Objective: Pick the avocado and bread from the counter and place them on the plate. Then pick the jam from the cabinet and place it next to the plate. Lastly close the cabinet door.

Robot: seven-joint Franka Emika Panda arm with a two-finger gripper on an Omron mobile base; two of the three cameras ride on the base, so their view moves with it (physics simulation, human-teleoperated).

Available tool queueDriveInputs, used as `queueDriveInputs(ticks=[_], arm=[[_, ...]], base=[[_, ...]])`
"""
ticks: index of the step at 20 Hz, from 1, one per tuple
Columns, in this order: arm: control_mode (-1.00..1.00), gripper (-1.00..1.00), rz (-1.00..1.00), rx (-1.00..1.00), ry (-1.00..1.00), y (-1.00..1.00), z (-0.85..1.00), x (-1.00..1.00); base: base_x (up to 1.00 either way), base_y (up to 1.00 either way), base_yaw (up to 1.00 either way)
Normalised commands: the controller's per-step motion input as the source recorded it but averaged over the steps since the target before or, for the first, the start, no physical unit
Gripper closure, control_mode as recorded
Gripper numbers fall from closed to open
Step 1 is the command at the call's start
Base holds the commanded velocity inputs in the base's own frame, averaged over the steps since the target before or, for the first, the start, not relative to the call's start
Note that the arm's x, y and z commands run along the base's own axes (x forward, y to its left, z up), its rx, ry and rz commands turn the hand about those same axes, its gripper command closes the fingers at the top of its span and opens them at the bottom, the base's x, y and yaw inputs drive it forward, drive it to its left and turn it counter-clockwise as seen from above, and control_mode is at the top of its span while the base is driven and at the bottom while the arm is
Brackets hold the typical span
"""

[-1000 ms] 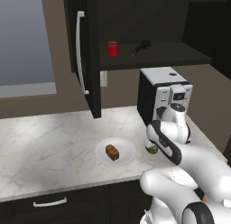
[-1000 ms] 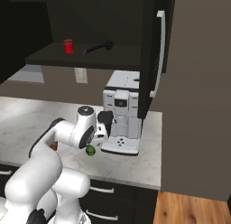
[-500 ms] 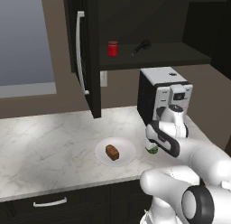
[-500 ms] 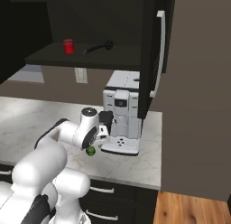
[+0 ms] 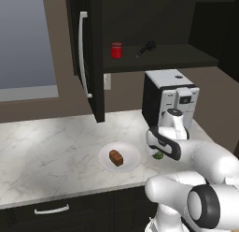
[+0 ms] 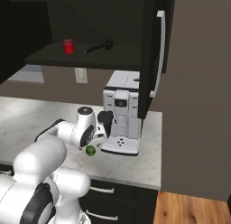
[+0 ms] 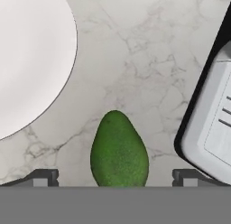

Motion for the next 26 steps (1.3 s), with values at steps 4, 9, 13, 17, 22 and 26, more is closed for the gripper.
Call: queueDriveInputs(ticks=[4,9,13,17,22,26], arm=[[-1.0,-1.0,0.02,-0.04,-0.01,0.11,-0.18,0.0],[-1.0,-1.0,0.02,-0.01,0.0,0.0,-0.26,0.0],[-1.0,-1.0,0.02,0.0,0.0,0.0,-0.28,0.0],[-1.0,-1.0,0.03,-0.01,0.0,0.0,-0.32,0.0],[-1.0,-1.0,0.04,-0.01,0.0,0.0,-0.41,0.0],[-1.0,-1.0,0.04,-0.02,0.0,0.0,-0.45,0.0]], base=[[0.0,0.0,0.0],[0.0,0.0,0.0],[0.0,0.0,0.0],[0.0,0.0,0.0],[0.0,0.0,0.0],[0.0,0.0,0.0]])
